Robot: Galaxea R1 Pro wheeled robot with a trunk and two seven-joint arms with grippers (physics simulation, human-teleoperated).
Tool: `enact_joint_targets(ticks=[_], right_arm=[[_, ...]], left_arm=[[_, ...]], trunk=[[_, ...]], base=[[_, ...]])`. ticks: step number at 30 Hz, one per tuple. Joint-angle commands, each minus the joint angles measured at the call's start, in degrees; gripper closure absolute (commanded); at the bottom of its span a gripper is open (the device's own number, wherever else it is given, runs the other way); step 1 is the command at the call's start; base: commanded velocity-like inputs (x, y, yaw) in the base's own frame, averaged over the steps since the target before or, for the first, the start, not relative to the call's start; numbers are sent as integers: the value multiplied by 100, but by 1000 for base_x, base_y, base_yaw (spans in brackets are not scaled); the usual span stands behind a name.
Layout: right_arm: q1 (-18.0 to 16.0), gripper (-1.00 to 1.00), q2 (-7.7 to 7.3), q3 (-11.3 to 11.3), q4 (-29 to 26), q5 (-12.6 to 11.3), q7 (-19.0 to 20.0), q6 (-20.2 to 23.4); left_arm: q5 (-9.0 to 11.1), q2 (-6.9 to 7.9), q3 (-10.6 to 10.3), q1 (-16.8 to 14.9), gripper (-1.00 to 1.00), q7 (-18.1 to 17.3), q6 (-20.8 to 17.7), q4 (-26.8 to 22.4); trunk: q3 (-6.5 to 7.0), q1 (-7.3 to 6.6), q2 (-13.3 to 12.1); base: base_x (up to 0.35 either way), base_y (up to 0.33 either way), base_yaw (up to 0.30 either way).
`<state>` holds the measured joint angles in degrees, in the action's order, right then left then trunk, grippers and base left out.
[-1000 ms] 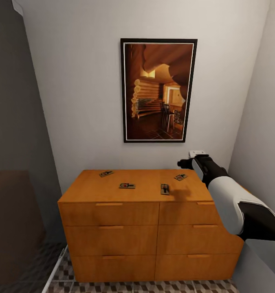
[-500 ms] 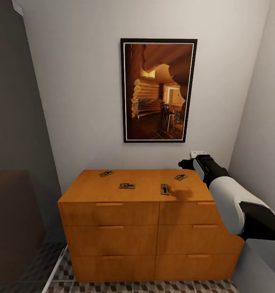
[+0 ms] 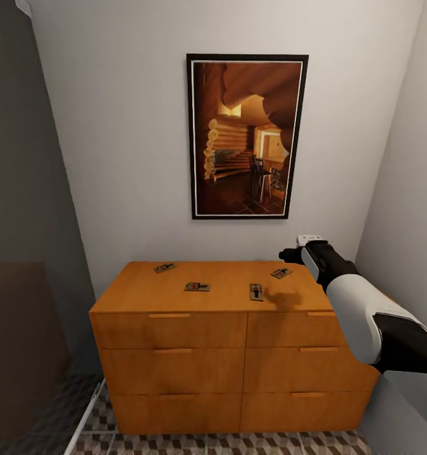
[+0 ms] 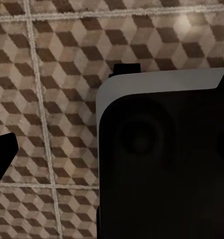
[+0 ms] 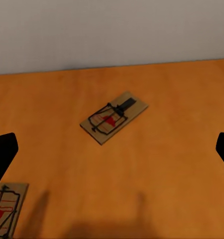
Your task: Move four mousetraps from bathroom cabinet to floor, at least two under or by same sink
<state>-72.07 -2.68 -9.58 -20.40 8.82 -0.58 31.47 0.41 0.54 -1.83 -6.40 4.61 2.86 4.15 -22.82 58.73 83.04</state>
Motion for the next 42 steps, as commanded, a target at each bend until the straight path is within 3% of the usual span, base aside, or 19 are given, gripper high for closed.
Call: enact_joint_targets(ticks=[1,26,42], right_arm=[[-2,-100,4,-44,-8,58,14,26],[-2,-100,4,-44,-8,58,13,26],[-6,-100,12,-44,1,58,-195,18]], left_arm=[[3,-1,-19,-10,-100,13,30,22],[1,-1,-19,-10,-100,13,30,19],[3,4,-19,-10,-100,13,30,21]], trunk=[[-16,0,4],[-241,0,4],[-259,0,4]], base=[[52,0,0],[68,0,0],[81,0,0]])
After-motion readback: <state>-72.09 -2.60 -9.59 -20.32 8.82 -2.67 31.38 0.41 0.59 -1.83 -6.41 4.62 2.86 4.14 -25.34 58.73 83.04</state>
